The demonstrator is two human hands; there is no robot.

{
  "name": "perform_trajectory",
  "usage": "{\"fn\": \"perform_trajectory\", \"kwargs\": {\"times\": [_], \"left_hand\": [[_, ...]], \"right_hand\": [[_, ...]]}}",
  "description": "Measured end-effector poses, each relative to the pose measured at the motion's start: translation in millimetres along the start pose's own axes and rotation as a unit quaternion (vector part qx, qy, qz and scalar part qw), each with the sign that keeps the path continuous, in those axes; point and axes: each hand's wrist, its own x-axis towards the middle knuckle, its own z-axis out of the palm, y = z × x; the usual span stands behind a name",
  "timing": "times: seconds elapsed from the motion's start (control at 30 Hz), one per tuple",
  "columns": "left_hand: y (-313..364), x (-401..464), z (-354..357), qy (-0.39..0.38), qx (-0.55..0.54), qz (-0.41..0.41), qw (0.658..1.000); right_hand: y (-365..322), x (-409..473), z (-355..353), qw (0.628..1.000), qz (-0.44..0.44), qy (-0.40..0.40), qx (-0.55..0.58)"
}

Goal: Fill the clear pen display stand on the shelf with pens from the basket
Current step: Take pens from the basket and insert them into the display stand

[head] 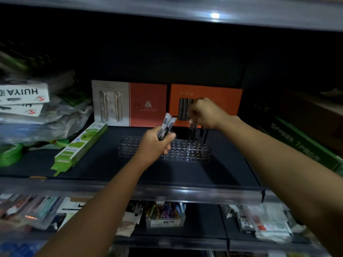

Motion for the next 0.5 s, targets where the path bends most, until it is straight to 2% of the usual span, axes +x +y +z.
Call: {"fn": "perform_trajectory", "kwargs": {"times": [0.27,0.4,0.5], "left_hand": [[-1.6,0.6,-2.2,-0.003,-0.002,0.004,1.0],[-1.8,-0.8,-2.6,-0.003,-0.01,0.0,1.0],[-0.6,-2.3,-1.5,0.003,-0.013,-0.001,1.0]], "right_hand": [[2.8,-0.3,1.8,1.0,-0.016,0.004,0.012],[-13.6,-8.8,-11.5,0.991,-0.048,0.011,0.125],[-32.0,-17.3,-23.7,0.973,-0.071,-0.016,0.217]]}}
